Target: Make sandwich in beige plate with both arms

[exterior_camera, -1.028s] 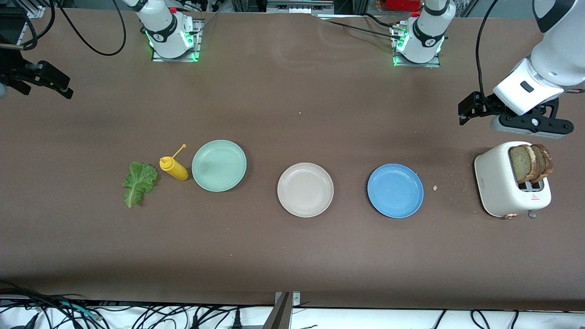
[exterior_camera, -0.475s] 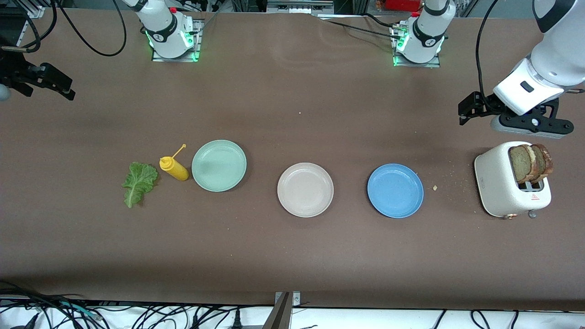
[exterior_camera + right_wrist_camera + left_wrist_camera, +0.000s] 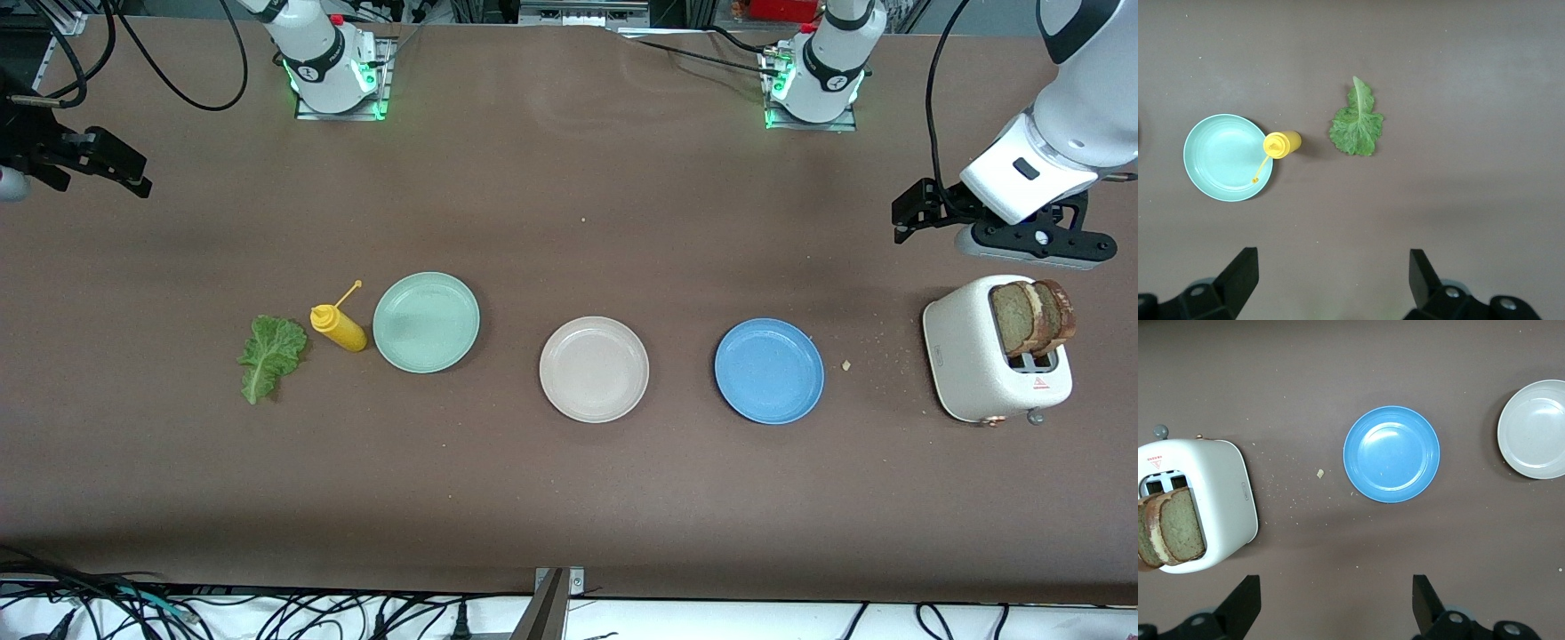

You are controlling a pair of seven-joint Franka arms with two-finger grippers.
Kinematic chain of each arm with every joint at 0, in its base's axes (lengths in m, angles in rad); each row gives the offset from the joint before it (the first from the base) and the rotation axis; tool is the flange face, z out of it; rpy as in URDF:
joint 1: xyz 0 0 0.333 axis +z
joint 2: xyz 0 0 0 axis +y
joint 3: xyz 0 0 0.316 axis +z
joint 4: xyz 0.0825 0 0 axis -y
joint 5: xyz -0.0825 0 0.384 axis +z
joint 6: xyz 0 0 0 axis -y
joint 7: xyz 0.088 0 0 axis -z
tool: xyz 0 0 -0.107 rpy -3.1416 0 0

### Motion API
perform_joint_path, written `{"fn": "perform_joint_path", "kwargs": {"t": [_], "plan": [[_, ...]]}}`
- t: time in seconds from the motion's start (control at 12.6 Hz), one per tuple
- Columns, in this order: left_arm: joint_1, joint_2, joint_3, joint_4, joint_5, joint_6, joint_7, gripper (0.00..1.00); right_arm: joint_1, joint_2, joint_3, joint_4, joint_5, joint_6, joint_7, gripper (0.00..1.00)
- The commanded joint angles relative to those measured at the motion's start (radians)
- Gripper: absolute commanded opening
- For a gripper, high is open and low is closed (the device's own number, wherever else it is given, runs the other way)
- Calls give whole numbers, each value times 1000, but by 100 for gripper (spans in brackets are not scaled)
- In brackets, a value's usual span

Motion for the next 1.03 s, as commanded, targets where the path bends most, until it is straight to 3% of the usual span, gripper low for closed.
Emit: {"fn": "perform_joint_path", "kwargs": {"t": [0.0,0.95], "plan": [[-7,-3,6,3,10,-6,8,100,1,3,2,7,12,-1,18,100],[-7,-3,6,1,10,-6,6,100,3,9,16,9,14,-1,21,100]]}}
